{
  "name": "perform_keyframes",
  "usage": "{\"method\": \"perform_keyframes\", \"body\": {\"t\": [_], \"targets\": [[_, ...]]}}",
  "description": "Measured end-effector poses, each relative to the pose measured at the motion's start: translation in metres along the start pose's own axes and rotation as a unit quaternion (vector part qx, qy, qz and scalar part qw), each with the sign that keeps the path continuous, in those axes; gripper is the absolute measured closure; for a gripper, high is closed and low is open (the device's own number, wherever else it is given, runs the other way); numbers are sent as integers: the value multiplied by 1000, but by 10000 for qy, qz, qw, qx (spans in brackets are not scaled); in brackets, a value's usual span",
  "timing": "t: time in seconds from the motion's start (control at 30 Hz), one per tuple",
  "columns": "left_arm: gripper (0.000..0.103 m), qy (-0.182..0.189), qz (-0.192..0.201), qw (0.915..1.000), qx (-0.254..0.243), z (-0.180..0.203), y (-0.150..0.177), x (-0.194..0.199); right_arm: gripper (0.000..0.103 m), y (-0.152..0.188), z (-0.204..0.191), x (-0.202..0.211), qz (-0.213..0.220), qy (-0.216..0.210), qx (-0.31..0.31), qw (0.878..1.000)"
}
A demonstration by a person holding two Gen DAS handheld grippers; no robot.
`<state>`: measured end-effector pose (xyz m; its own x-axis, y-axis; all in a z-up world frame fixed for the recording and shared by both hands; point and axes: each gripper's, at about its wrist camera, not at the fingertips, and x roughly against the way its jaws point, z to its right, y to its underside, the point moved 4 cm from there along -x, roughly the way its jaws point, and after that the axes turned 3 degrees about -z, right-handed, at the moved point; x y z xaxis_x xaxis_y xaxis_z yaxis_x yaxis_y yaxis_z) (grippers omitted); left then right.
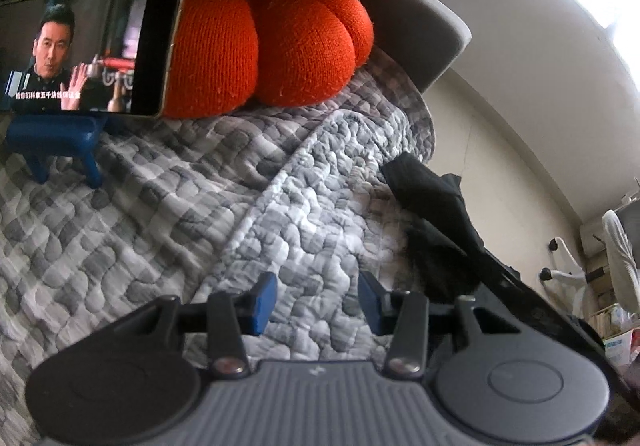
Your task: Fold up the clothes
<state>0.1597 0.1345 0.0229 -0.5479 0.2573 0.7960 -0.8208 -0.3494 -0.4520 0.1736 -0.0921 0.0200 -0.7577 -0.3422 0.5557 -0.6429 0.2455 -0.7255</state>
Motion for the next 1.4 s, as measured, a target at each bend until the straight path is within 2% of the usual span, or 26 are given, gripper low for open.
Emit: {"method": "perform_keyframes", "body": {"t": [0.1, 0.17, 0.2, 0.27, 0.3, 0.33, 0.4, 0.5, 0.6, 0.67, 0.7, 0.73, 0.8, 0.87, 0.9, 0.93, 1.0, 1.1, 1.3, 1.4], "targets": [[57, -12, -2, 10000, -11, 2, 1, 0, 102, 7, 22, 8, -35, -171, -726, 9972], [57, 8, -10, 10000, 7, 2, 1, 0, 95, 9, 20, 8, -88, 45, -432, 9990], [57, 12, -11, 10000, 17, 2, 1, 0, 87, 9, 18, 8, -114, 153, -285, 9994], [57, -20, 5, 10000, 38, 1, 0, 0, 86, 8, 8, 10, -107, 360, 236, 9990], [57, -49, 15, 10000, 44, -1, 0, 1, 78, 6, 0, 10, -65, 404, 530, 9978], [57, -86, 26, 9999, 50, -2, -1, 1, 59, 4, -9, 11, 3, 443, 839, 9955], [57, -171, 49, 9998, 54, -5, -2, 1, 45, -1, -32, 13, 170, 486, 1498, 9874], [57, -218, 60, 9997, 99, -10, -4, 2, 45, 4, -65, 10, 161, 300, 2603, 9649], [56, -220, 75, 9996, 183, -15, -6, 3, 46, 17, -91, 4, 5, 146, 3672, 9300], [56, -205, 79, 9996, 151, -15, -6, 2, 71, 30, -91, -12, -302, 418, 4104, 9104], [56, -186, 75, 9997, 142, -15, -6, 2, 97, 35, -88, -20, -458, 579, 4253, 9021], [55, -147, 68, 9997, 167, -15, -6, 2, 96, 37, -83, -24, -500, 736, 4195, 9034], [51, -65, 88, 9996, 255, -16, -7, 2, 97, 32, -67, -14, -282, 664, 3592, 9305], [39, -84, 202, 9993, 313, -16, -10, 2, 97, 21, -49, 3, 9, 142, 2431, 9699], [38, -101, 270, 9992, 276, -14, -11, 2, 97, 16, -37, 13, 170, -158, 1784, 9837], [38, -103, 331, 9991, 233, -11, -12, 1, 97, 13, -27, 17, 279, -291, 1292, 9908], [36, -10, 401, 9991, 114, -3, -13, -2, 97, 7, -7, 23, 466, -430, 479, 9968], [33, 309, 374, 9988, 40, 9, -15, -15, 97, 3, 16, 29, 583, -583, -424, 9957], [32, 980, 132, 9938, 500, 32, -31, -44, 97, 7, 11, 31, 557, -710, -531, 9945], [32, 971, 25, 9927, 714, 41, -35, -59, 97, 10, 8, 32, 544, -773, -584, 9938]]}}
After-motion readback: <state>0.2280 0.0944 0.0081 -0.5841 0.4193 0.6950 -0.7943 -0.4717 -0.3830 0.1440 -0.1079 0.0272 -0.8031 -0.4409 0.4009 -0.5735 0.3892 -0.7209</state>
